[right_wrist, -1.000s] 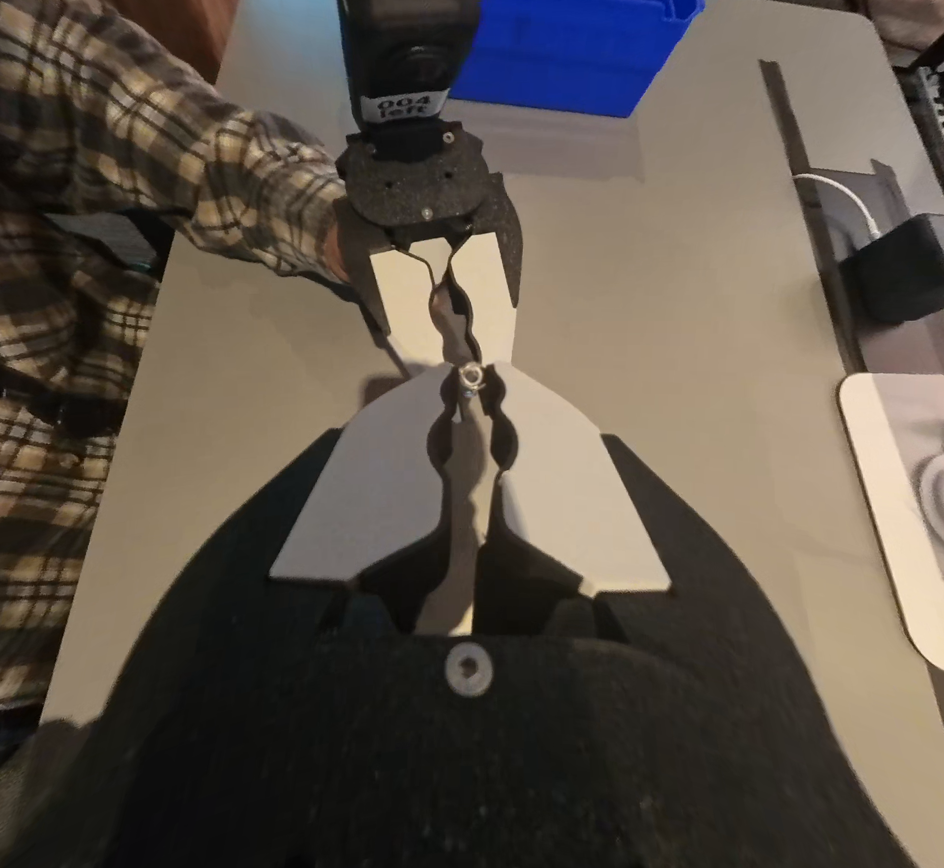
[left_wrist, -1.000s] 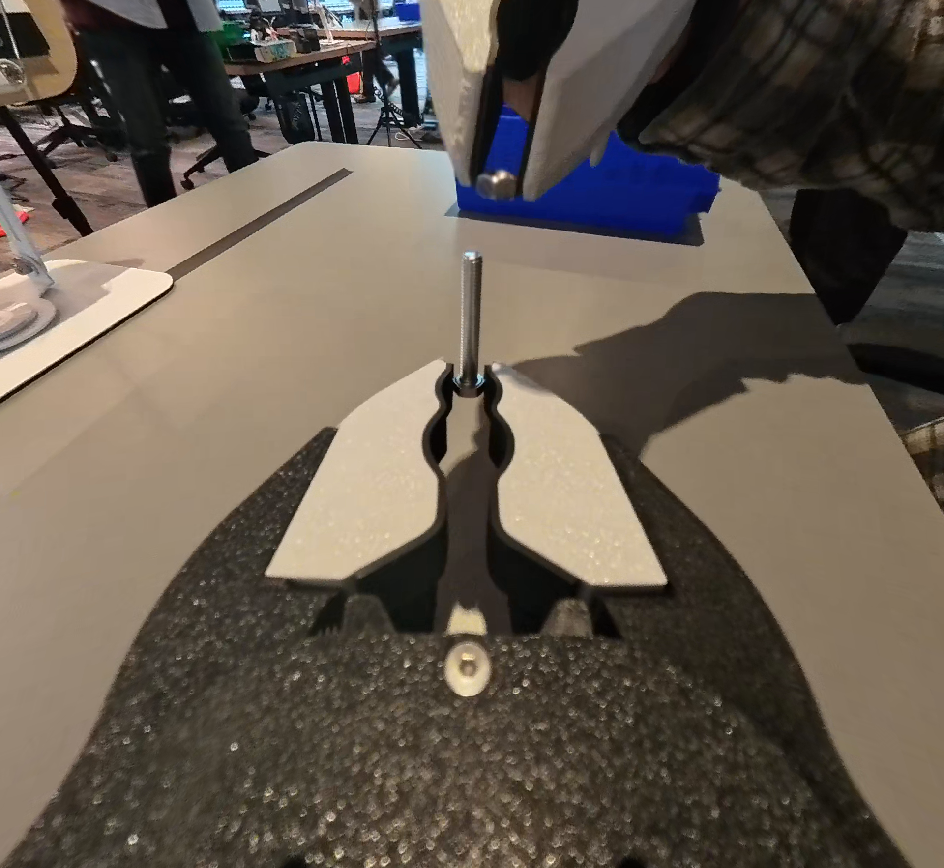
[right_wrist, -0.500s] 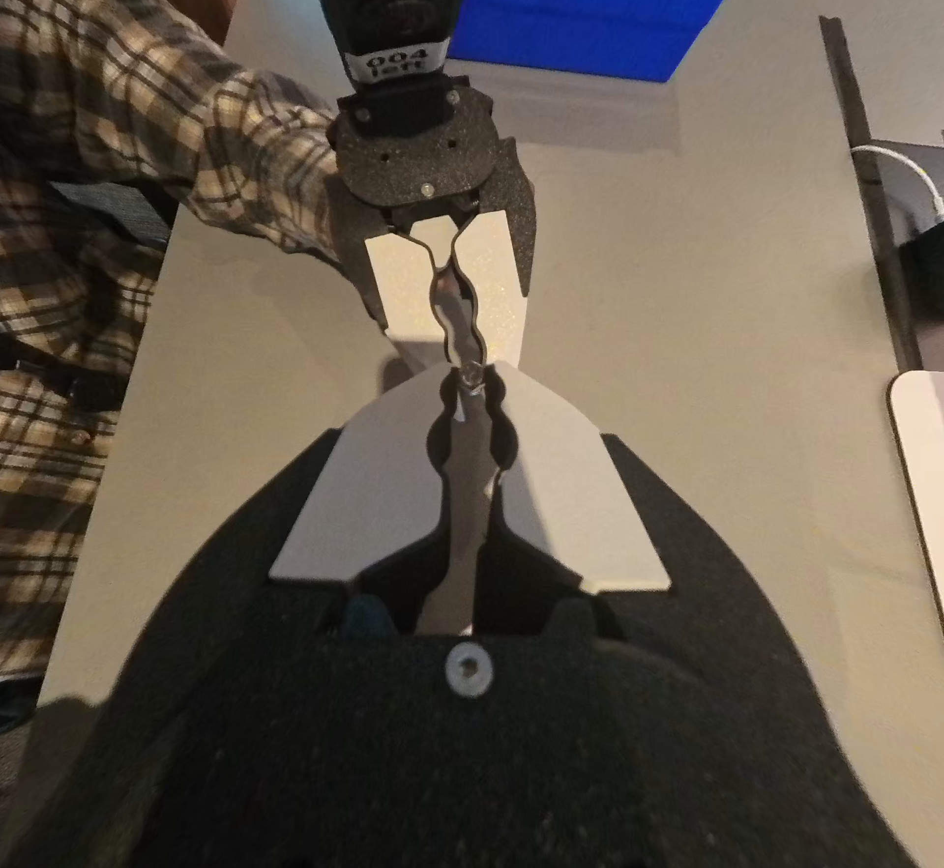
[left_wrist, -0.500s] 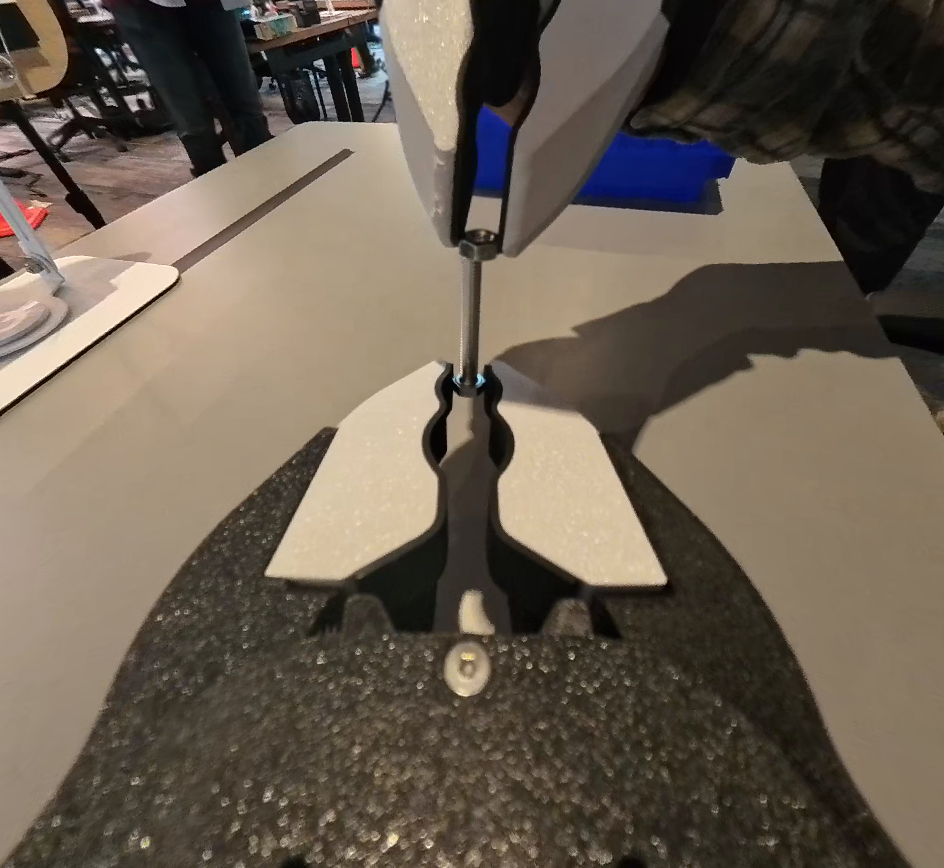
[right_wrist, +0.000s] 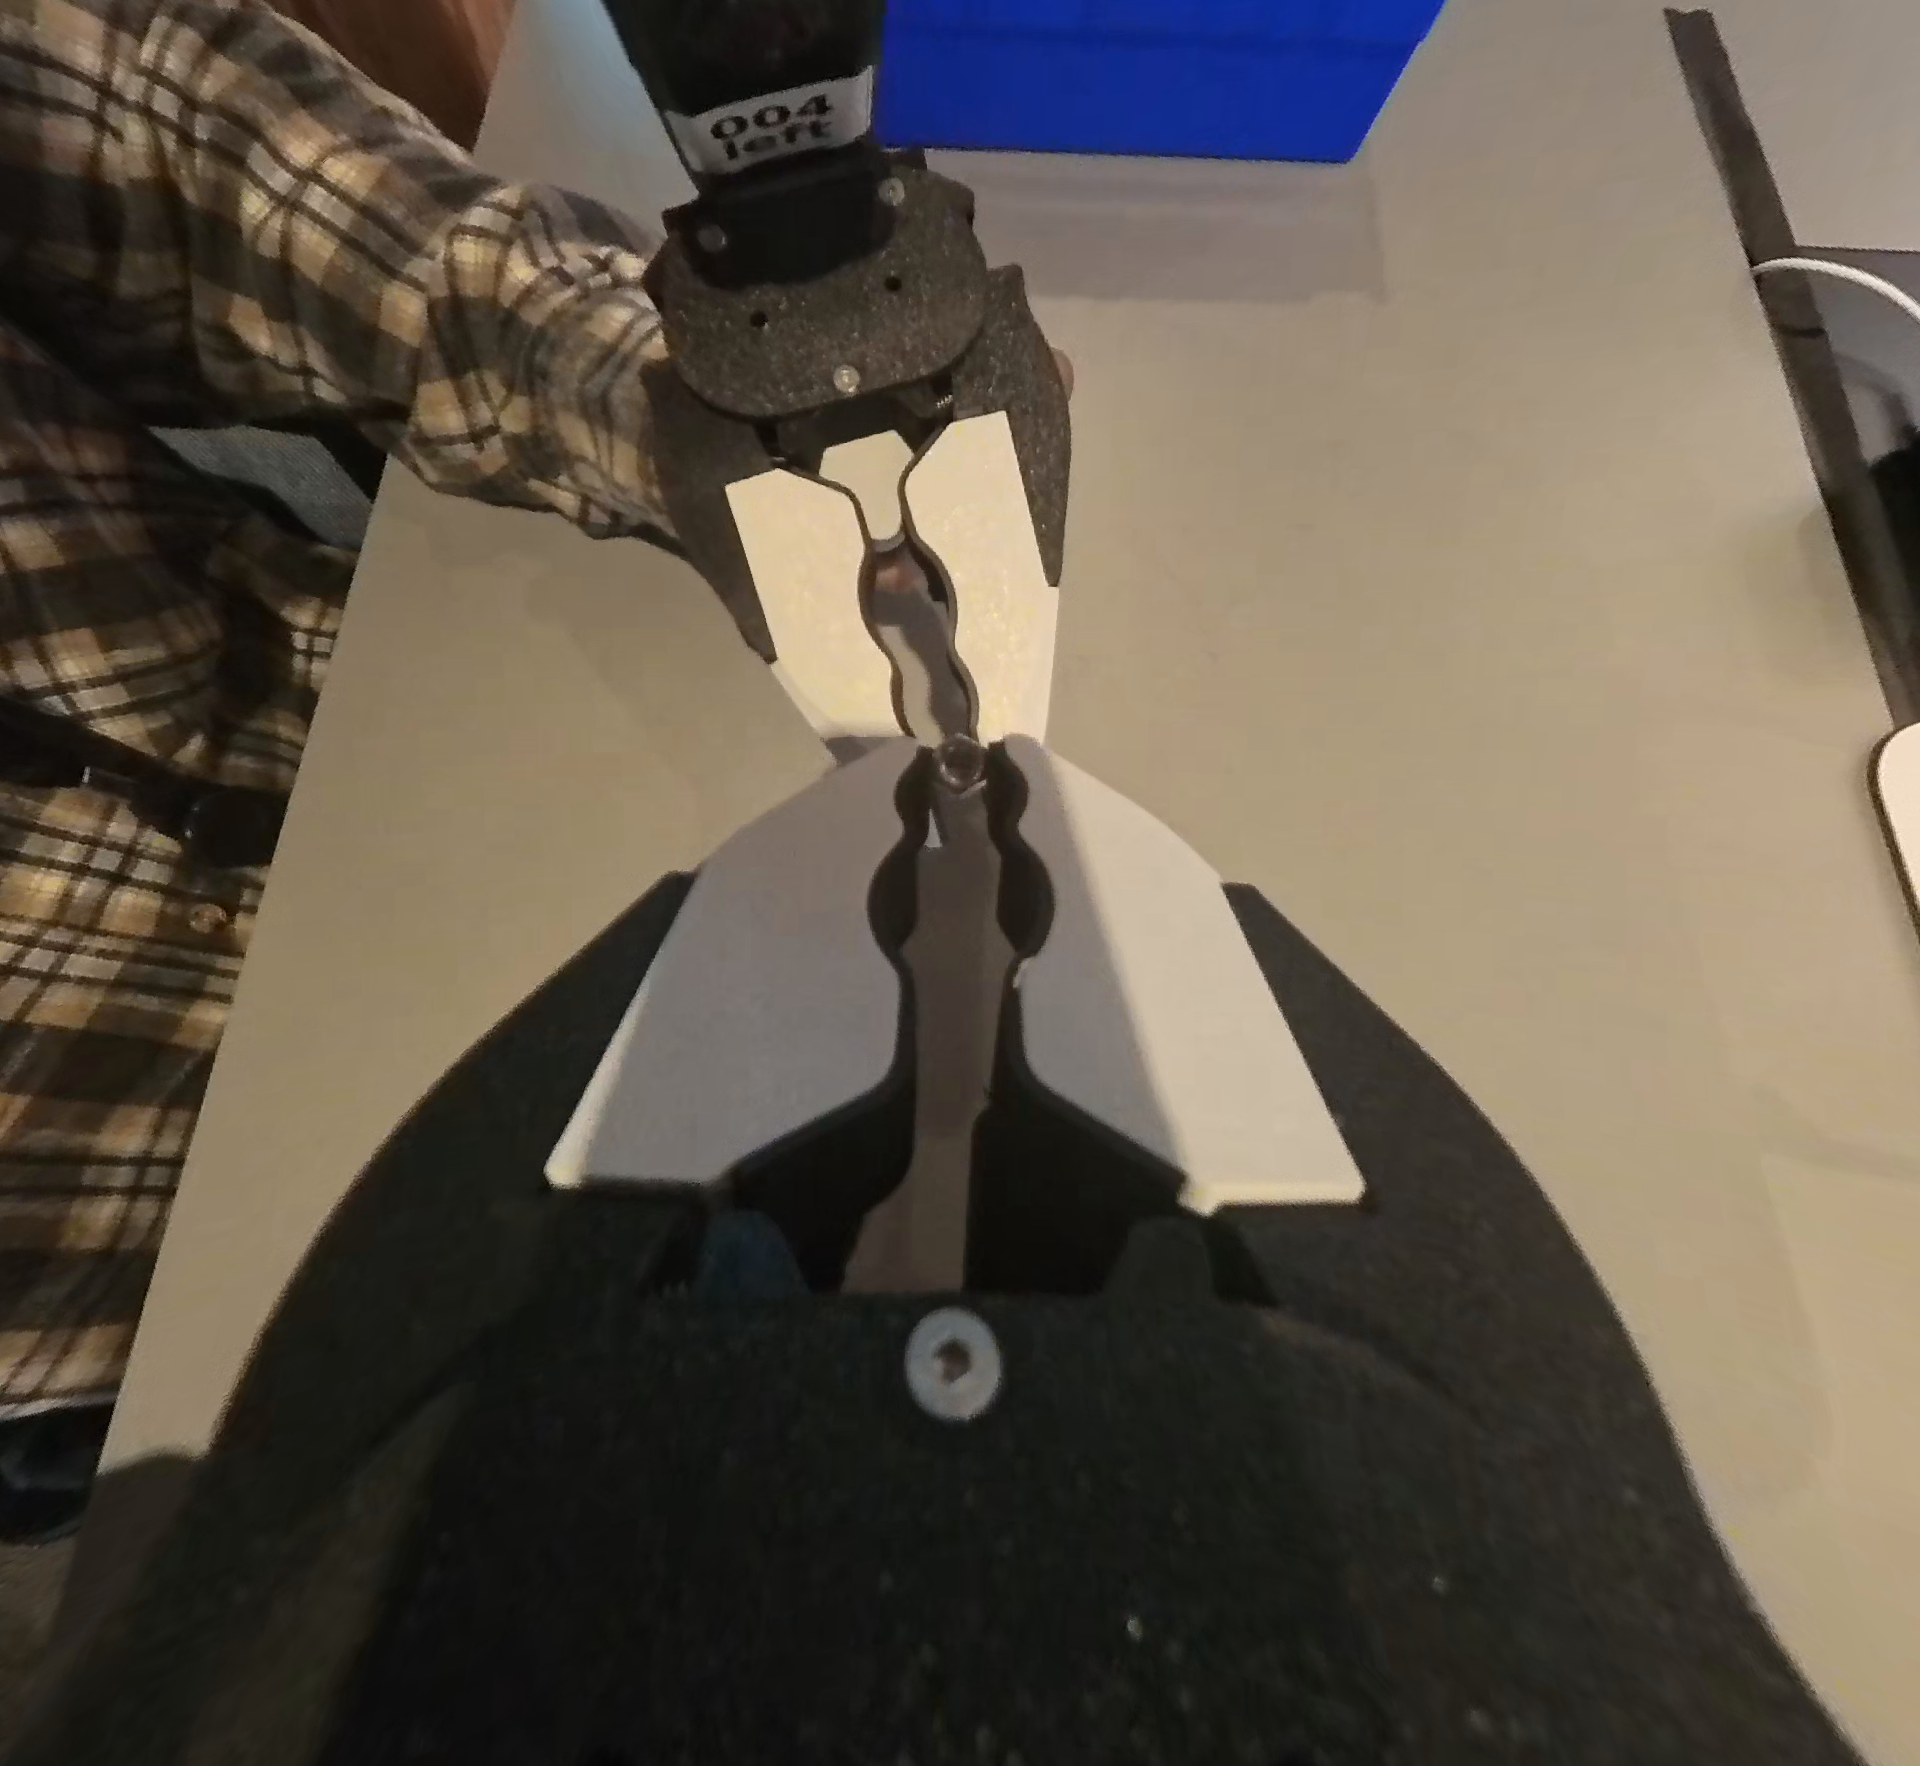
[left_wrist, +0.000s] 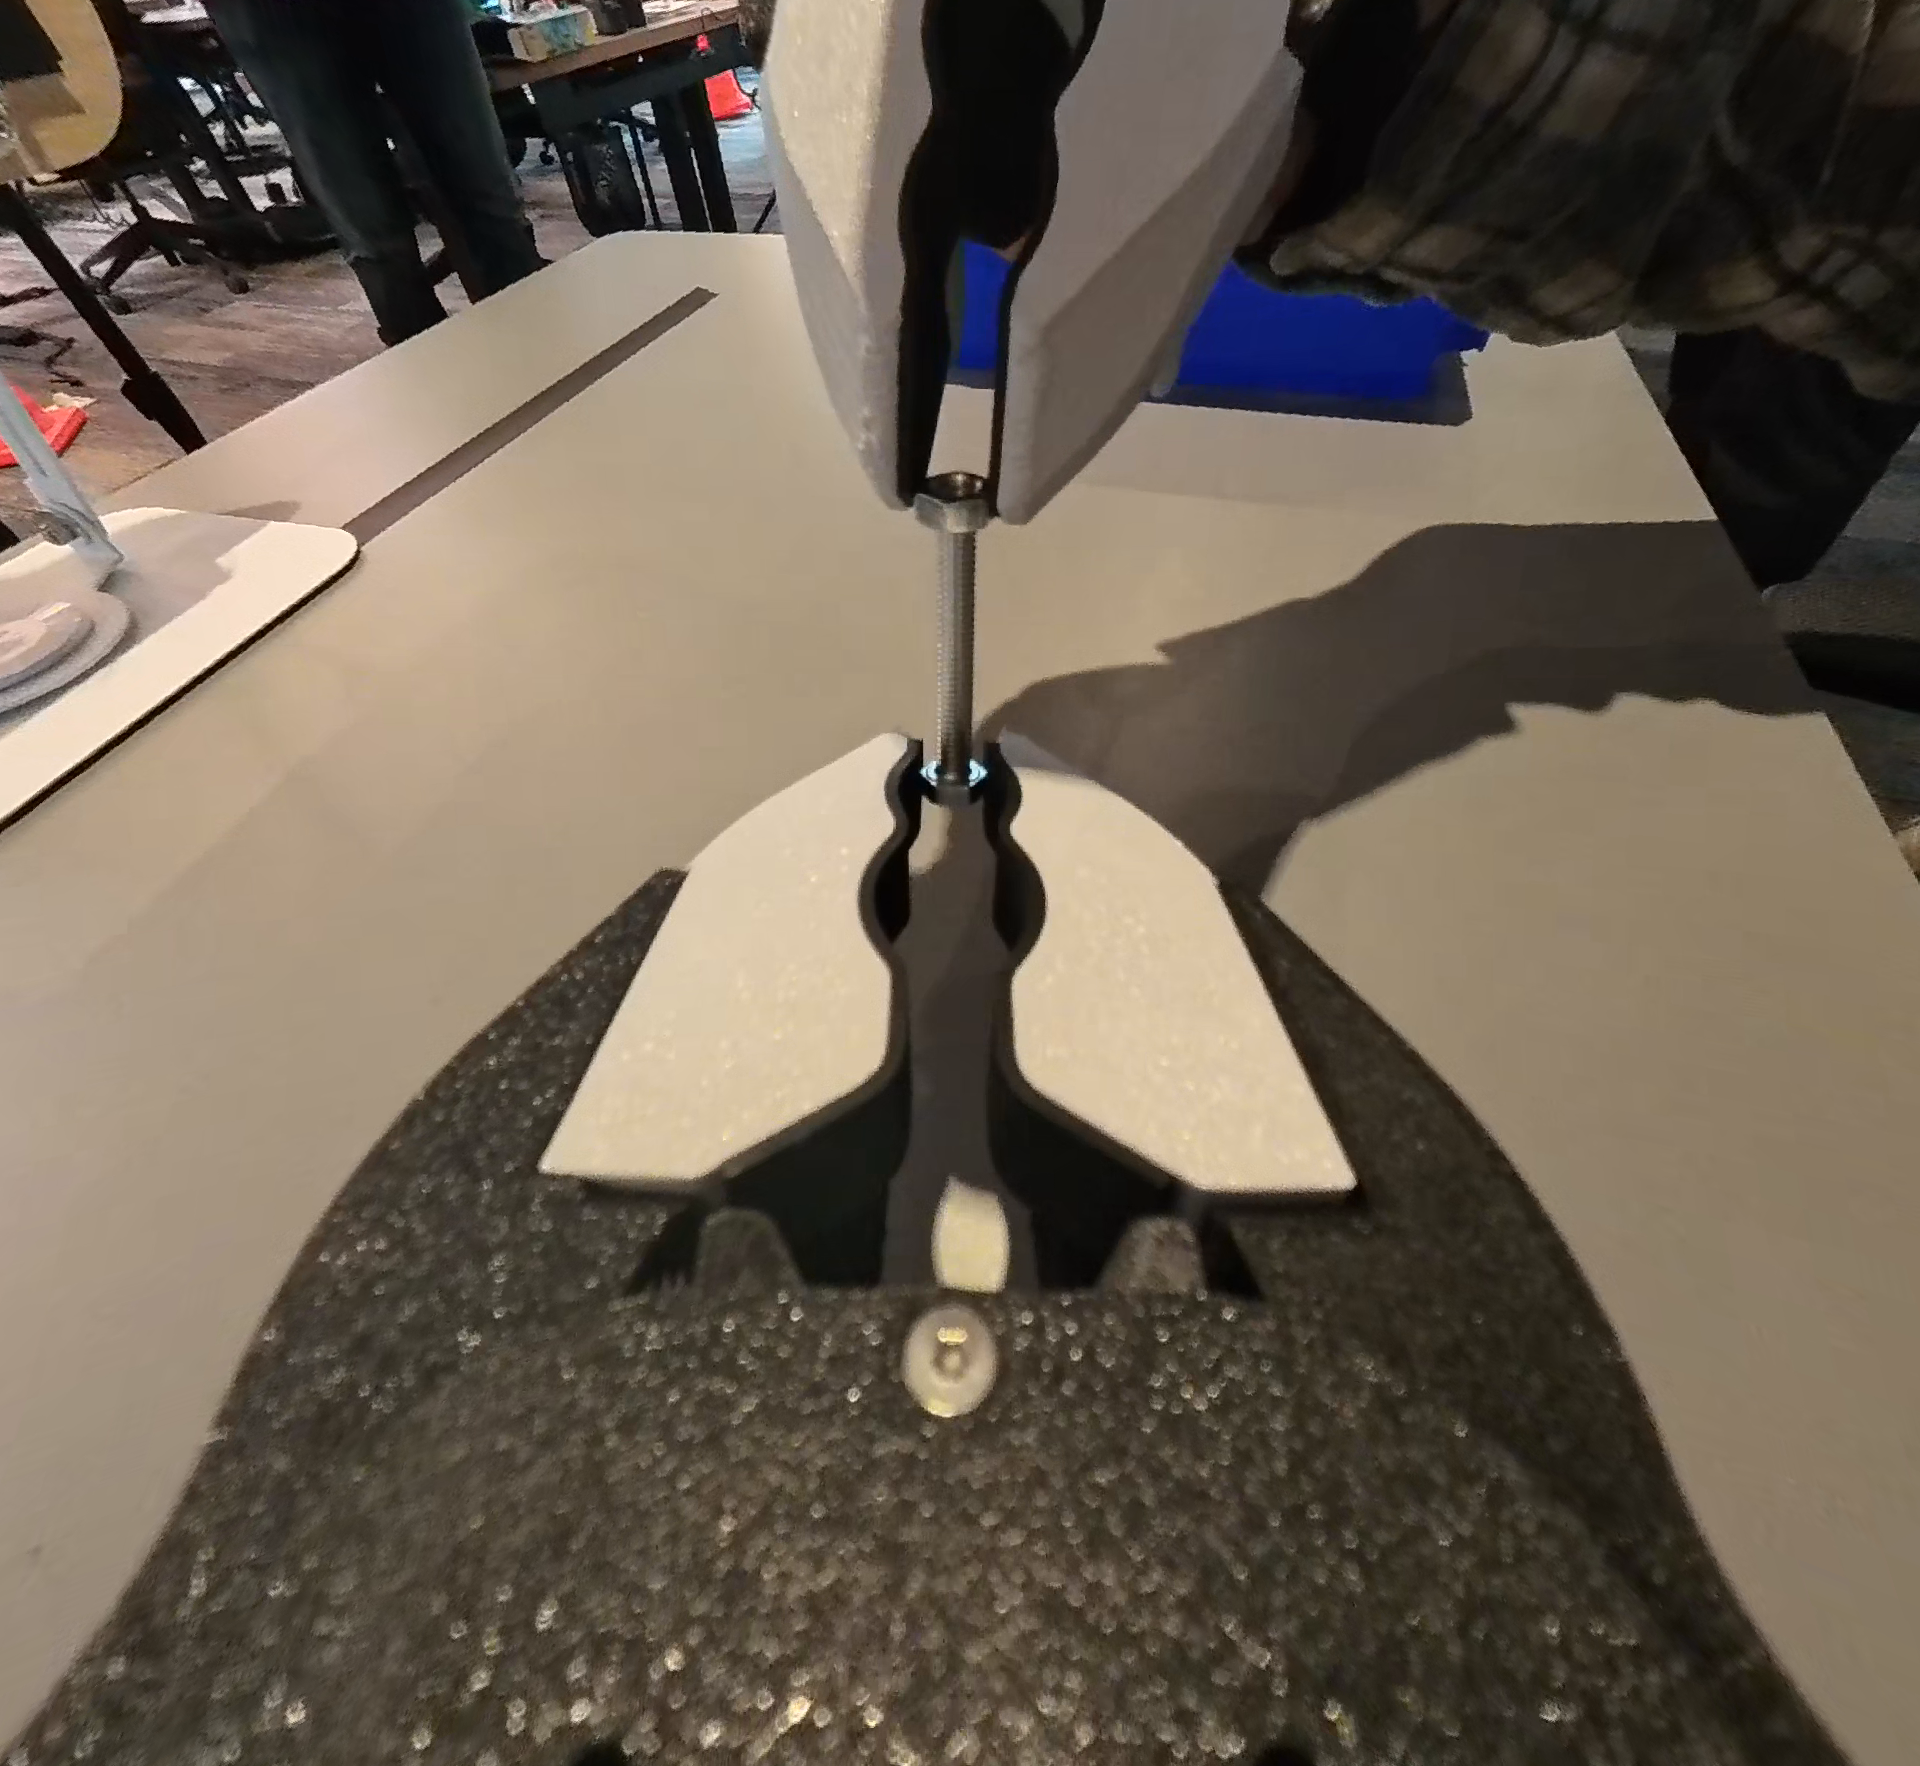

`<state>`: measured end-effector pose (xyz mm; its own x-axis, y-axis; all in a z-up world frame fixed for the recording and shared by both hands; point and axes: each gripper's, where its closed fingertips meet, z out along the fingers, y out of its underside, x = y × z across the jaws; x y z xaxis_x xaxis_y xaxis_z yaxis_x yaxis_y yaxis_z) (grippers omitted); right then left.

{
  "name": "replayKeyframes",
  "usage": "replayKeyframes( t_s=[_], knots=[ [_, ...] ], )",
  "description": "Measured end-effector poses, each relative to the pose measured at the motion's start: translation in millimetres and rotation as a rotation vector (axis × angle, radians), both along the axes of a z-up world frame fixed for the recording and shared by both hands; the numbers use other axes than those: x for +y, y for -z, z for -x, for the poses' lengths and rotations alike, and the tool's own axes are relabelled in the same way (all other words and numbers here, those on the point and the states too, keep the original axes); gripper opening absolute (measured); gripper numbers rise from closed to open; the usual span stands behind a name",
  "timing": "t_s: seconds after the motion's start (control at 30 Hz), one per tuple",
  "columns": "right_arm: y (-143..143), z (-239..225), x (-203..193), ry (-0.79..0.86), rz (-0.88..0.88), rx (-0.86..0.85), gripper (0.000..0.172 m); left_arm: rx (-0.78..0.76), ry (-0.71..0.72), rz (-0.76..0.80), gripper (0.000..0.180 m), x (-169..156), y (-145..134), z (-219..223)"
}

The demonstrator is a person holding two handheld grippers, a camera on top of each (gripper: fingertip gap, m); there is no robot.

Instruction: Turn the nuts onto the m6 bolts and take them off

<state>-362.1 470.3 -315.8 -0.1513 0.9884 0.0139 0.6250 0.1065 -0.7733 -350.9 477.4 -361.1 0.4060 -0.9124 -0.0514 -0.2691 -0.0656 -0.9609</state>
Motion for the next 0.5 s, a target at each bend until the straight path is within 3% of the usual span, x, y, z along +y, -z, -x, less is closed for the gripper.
replayKeyframes(
  t_s=[0.5],
  knots=[
    [1.9, -0.3, -0.4, -0.013, -0.014, 0.015, 0.011, -0.017, 0.014, 0.011, 0.011, -0.9, -1.1, -0.9]
  ],
)
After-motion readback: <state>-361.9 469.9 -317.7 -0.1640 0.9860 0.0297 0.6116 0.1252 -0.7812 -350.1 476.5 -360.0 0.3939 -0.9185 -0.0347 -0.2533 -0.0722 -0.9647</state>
